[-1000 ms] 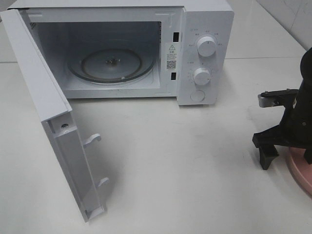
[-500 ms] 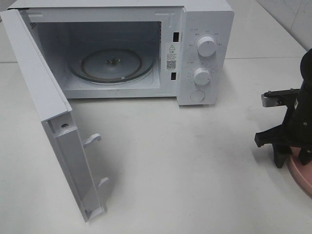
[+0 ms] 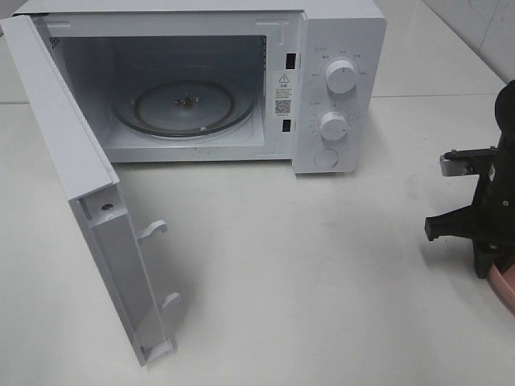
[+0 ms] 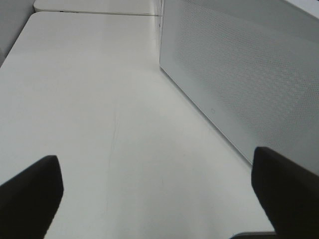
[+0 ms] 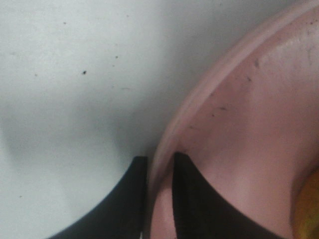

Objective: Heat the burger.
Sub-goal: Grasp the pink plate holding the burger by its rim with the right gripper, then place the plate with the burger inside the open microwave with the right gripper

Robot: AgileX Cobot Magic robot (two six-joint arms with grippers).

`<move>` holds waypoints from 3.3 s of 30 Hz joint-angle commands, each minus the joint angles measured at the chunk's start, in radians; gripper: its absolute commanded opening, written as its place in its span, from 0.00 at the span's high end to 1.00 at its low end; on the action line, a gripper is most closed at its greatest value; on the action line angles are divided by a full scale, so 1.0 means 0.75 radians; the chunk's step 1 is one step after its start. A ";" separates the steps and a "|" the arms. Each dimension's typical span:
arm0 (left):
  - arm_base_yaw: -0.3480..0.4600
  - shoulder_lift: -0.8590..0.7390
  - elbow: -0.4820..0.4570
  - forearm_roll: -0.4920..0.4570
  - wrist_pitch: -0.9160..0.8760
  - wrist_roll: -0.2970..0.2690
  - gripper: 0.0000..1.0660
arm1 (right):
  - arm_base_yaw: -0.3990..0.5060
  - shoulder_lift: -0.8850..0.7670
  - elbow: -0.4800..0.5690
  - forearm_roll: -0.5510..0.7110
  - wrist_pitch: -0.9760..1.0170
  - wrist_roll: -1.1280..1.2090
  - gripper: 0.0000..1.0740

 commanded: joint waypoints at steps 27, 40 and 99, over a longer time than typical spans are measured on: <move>-0.003 -0.024 0.003 0.003 -0.001 0.000 0.08 | 0.297 -0.147 0.157 -0.424 0.241 0.365 1.00; -0.003 -0.024 0.003 0.003 -0.001 0.000 0.08 | 0.461 -0.277 0.201 -0.513 0.396 0.417 1.00; -0.003 -0.024 0.003 0.003 -0.001 0.000 0.08 | 1.367 -0.635 0.325 -0.635 0.504 -0.091 1.00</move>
